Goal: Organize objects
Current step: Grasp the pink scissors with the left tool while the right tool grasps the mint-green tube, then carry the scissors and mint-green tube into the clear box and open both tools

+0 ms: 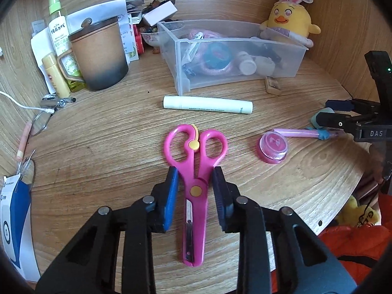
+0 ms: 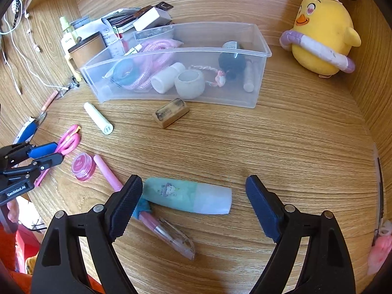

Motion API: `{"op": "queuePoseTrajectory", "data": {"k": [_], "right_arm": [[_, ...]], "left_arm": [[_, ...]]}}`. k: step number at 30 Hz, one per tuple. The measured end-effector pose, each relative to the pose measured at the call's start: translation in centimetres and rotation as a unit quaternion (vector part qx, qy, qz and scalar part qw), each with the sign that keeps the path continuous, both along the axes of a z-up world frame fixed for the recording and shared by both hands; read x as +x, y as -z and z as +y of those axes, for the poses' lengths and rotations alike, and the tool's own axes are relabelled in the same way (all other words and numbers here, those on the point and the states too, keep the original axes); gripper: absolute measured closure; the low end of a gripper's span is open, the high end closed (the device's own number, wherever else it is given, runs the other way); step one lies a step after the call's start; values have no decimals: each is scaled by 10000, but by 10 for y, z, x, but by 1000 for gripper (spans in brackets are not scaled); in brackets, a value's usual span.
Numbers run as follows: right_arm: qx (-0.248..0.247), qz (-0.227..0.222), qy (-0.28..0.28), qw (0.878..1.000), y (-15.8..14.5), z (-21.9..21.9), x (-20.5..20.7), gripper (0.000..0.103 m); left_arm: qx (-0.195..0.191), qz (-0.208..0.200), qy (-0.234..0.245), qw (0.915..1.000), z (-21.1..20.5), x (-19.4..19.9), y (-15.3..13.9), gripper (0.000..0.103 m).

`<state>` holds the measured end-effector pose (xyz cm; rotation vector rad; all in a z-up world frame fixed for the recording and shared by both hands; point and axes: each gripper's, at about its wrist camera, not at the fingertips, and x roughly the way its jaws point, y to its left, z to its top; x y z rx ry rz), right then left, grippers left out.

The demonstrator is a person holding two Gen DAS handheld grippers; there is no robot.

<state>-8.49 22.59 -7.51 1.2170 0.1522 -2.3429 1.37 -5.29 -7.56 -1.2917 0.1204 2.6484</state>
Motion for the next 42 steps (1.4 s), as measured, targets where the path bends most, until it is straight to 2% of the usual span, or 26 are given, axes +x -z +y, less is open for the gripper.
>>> {"op": "queuePoseTrajectory", "data": {"k": [6,10,15,16,20,28,31,36,42], "right_arm": [[-77,-44,27,10000,-1,0,4,18],[169,176,46,9997,1,-7,8,18],[248,216,175,9993,4,-3,5,19],[267,237,181,9992,4,-3,5,19],[374,355,221,9984,4,-2,6,32],[46,264,360,9990,0,7,-3,32],[-96,299,434,9986,-7,12,-8,32],[-285,603,422,9969,-32,14,-13,32],[-510,965,305,9936,-64,9,-23,32]], "left_arm": [[-7,63,-183,9998,4,-1,-1,82],[56,137,-269,9995,3,-3,-5,83],[233,353,-437,9981,-6,-1,-19,83],[274,413,-478,9976,-9,1,-22,83],[368,562,-603,9959,-15,4,-33,83],[369,983,-570,9928,-10,2,-58,83],[407,1183,-501,9909,-5,-1,-72,83],[426,1396,-382,9886,8,-11,-89,83],[425,1424,-254,9886,26,-35,-95,83]]}}
